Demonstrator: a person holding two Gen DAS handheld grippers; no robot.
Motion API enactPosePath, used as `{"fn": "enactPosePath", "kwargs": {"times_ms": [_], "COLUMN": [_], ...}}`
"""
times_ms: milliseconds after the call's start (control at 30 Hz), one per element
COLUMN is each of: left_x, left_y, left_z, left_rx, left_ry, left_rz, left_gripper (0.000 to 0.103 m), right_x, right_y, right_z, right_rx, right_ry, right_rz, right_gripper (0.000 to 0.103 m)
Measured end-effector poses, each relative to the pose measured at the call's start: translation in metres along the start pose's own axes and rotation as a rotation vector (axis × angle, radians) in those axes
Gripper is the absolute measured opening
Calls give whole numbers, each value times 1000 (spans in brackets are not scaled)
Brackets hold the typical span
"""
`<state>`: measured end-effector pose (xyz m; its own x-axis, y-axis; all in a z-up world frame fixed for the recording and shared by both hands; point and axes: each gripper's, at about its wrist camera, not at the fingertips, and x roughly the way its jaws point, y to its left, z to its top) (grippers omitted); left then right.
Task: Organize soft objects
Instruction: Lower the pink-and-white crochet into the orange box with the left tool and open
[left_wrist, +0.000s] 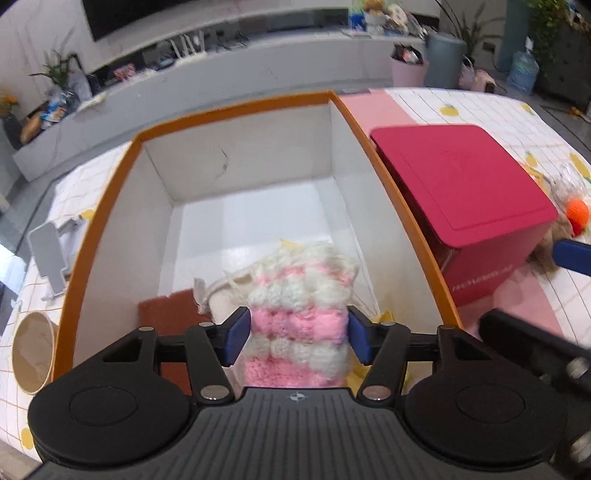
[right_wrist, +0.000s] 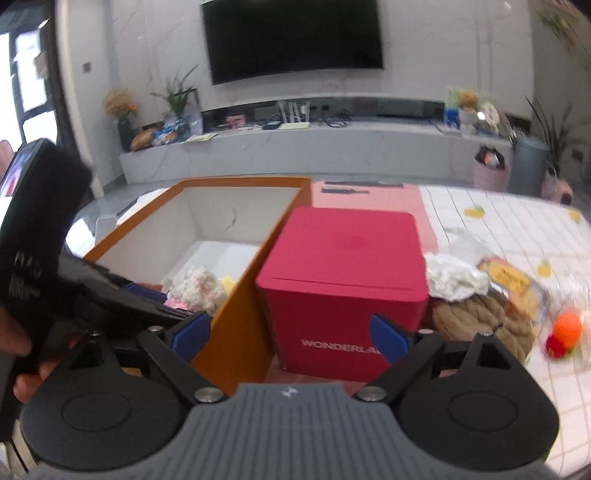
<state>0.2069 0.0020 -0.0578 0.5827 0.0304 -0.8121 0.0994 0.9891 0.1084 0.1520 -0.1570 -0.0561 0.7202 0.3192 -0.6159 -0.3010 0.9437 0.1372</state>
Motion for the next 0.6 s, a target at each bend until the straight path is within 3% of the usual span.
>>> {"fn": "enactPosePath", "kwargs": {"times_ms": [267, 400, 500, 567, 600], "left_x": [-5, -21, -31, -30, -27], "left_y": [18, 24, 30, 34, 34], "left_z": [5, 7, 9, 11, 13], "left_rx": [-114, -111, -85, -85, -79], "left_ry": [53, 39, 33, 36, 41], "left_rz": [-53, -99, -146, -145, -128], "left_gripper": [83, 84, 65, 51, 35], "right_x": [-7, -12, -14, -15, -15], "right_y": [-15, -14, -8, -4, -3], "right_z": [-1, -2, -1, 0, 0], "right_rx": [63, 62, 46, 42, 42], "right_ry": [-17, -27, -40, -53, -53], "right_rz": [-27, -8, 7, 17, 21], "right_gripper": [92, 92, 89, 77, 77]}}
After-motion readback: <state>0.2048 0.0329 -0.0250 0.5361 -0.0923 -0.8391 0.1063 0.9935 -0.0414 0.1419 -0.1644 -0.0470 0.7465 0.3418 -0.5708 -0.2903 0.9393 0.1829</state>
